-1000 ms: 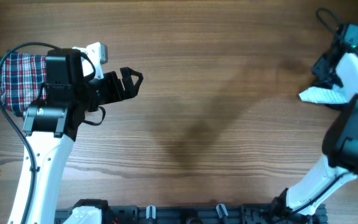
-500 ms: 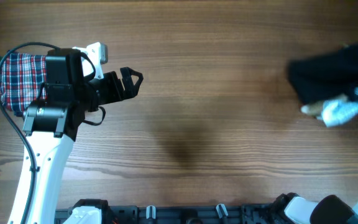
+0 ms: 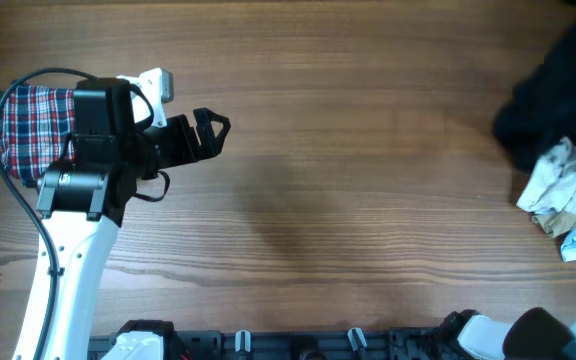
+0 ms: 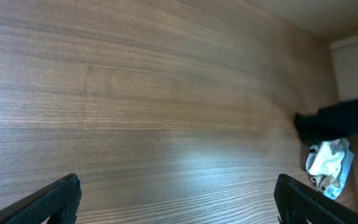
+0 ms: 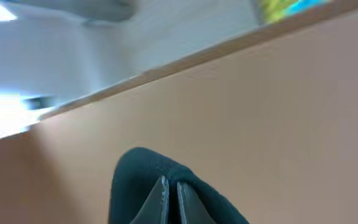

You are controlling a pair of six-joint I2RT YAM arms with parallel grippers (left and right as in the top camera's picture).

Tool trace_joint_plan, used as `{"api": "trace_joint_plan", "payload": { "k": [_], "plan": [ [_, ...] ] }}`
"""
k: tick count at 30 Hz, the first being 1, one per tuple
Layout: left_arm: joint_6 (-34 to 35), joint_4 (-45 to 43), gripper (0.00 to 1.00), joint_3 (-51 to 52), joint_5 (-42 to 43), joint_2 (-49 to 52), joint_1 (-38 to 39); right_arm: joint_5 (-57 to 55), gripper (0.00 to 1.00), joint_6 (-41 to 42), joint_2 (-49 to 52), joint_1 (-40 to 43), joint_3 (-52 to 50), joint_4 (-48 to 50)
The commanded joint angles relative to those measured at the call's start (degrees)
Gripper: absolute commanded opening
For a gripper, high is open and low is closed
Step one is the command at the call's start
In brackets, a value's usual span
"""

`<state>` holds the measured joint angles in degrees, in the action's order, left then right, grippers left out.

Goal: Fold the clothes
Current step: 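Grasp the black garment with the right gripper and drag it leftward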

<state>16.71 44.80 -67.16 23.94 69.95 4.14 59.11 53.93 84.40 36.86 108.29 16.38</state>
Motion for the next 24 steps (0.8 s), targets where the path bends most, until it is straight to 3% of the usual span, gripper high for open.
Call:
{"api": "trace_joint_plan", "payload": {
  "k": [1,5,7,10,13,15,20,24],
  "plan": [
    [0.5,-0.5,1.00,-1.0,0.9,0.1,0.3,7.6,0.04,3.5,0.0,-6.7,1.0,-4.3],
    [0.5,-0.6,1.00,-1.0,0.9,0.1,0.3,6.3,0.04,-20.5,0.3,-15.3,1.0,-32.9],
    [0.5,-0.6,1.00,-1.0,0.9,0.1,0.3,1.1,0.04,-26.9,0.4,-19.1,1.0,-40.7],
    [0.5,-0.6,1.00,-1.0,0.9,0.1,0.3,-26.0,0.04,-33.7,0.4,-29.4,1.0,-53.4],
    [0.5,-0.6,1.00,-1.0,0.9,0.1,0.3,-60.7,0.05,-37.2,0.5,-36.4,1.0,-57.1],
    [0.5,-0.6,1.00,-1.0,0.9,0.1,0.3,-75.9,0.04,-41.4,0.5,-36.0,2.0,-56.5],
    [0.2,-1.1,1.00,-1.0,0.9,0.1,0.3,-93.0,0.05,-49.7,0.5,-31.6,8.2,-52.0],
    [0.2,-1.3,1.00,-1.0,0.9,0.1,0.3,-89.2,0.04,-48.8,0.5,-34.3,11.1,-59.4]
  ]
}}
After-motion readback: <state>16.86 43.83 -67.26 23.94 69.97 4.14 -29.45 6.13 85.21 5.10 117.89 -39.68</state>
